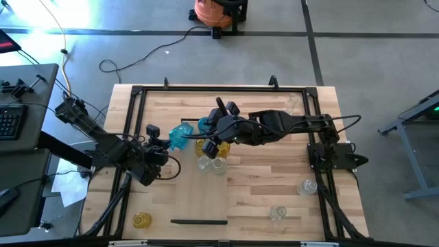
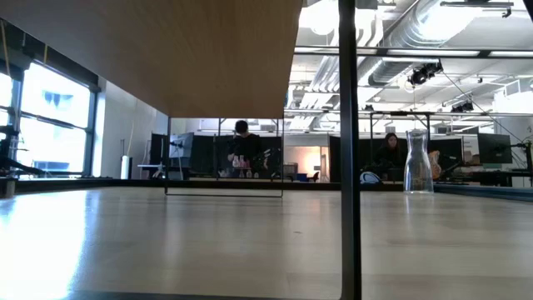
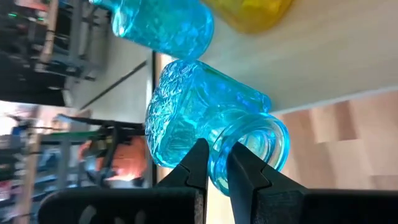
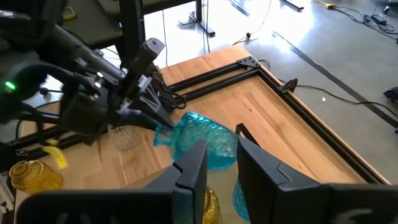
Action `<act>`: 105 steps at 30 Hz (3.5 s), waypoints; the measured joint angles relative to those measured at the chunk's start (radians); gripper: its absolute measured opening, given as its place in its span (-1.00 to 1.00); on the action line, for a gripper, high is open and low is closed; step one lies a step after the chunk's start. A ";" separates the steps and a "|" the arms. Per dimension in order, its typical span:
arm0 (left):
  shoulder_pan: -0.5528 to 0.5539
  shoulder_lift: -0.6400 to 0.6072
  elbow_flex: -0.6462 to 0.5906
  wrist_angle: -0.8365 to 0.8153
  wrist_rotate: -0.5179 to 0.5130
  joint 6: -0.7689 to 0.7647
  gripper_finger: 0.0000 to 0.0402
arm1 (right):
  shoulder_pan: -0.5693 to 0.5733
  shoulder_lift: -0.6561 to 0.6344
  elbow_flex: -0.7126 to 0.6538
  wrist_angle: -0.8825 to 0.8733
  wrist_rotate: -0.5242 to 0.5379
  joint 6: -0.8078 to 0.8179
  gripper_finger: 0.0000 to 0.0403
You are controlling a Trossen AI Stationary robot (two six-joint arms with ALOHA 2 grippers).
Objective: Sort vases onto shelf
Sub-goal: Put the blue vase on the shelf to align with the other blue vases
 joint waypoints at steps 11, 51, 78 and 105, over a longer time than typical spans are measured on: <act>0.030 0.000 0.255 -0.213 0.155 -0.058 -0.90 | 0.005 0.000 0.000 0.000 0.003 -0.023 -0.65; 0.885 0.078 0.496 -0.185 1.193 -0.032 -0.90 | 0.100 0.000 0.000 0.024 0.018 -0.097 -0.65; 1.128 0.195 0.496 -0.204 1.388 -0.002 -0.90 | 0.105 0.000 0.000 -0.097 0.084 -0.114 -0.65; 1.127 0.202 0.581 -0.219 1.353 -0.037 -0.80 | 0.107 0.000 0.000 -0.097 0.073 -0.139 -0.65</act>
